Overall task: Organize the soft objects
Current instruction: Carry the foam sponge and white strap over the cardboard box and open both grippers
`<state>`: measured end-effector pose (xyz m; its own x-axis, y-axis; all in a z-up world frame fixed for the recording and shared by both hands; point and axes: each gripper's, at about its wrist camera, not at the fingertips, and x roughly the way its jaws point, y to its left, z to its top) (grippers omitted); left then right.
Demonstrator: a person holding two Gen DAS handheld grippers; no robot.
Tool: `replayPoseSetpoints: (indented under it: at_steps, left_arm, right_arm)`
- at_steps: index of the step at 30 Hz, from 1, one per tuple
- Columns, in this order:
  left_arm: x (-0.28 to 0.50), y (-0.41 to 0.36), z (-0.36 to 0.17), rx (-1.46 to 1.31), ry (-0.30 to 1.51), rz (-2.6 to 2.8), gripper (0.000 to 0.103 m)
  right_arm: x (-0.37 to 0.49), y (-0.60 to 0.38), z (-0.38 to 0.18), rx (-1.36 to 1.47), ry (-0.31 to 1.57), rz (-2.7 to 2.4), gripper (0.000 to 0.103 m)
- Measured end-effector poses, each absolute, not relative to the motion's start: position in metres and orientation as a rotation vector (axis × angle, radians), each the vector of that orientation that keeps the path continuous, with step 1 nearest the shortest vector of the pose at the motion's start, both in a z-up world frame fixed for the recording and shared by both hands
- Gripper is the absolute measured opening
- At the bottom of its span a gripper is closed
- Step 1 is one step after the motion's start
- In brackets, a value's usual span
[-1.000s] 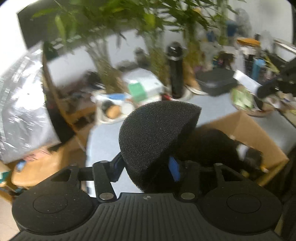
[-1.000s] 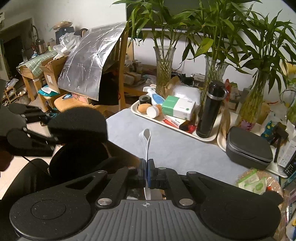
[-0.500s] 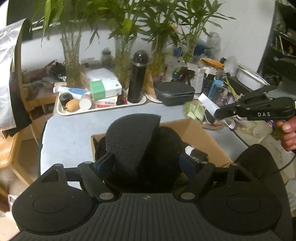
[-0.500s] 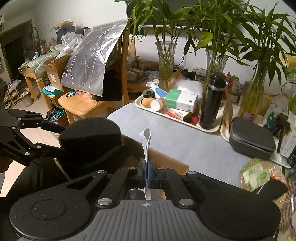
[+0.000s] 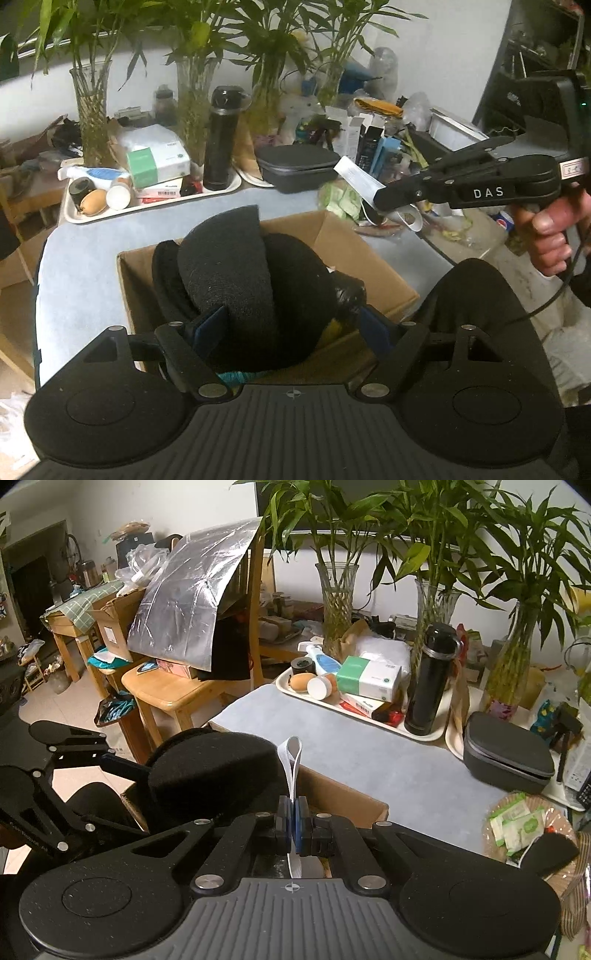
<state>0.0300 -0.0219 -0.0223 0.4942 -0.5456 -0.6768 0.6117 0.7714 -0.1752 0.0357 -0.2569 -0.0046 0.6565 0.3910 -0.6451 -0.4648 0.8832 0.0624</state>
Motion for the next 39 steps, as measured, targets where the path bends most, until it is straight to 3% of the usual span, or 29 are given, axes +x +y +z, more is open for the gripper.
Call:
replayPoseSetpoints:
  at_steps: [13, 24, 33, 35, 37, 39]
  left_arm:
    - [0.017, -0.006, -0.005, 0.242, 0.777, -0.469, 0.078]
    - [0.019, 0.006, -0.007, 0.235, 0.799, -0.397, 0.078]
    - [0.024, 0.013, -0.008, 0.202, 0.817, -0.373, 0.078]
    - [0.025, 0.014, -0.008, 0.190, 0.824, -0.372, 0.078]
    - [0.025, 0.016, -0.007, 0.178, 0.825, -0.365, 0.078]
    - [0.024, 0.018, -0.006, 0.165, 0.822, -0.363, 0.078]
  right_arm:
    - [0.046, -0.263, -0.013, -0.004, 0.783, 0.399, 0.004]
    - [0.067, -0.257, -0.009, 0.072, 0.823, 0.359, 0.004]
    - [0.095, -0.252, -0.036, 0.113, 0.930, 0.289, 0.008]
    - [0.100, -0.255, -0.045, 0.149, 0.951, 0.287, 0.031]
    - [0.099, -0.254, -0.048, 0.152, 0.938, 0.288, 0.080]
    - [0.093, -0.251, -0.047, 0.112, 0.908, 0.277, 0.097]
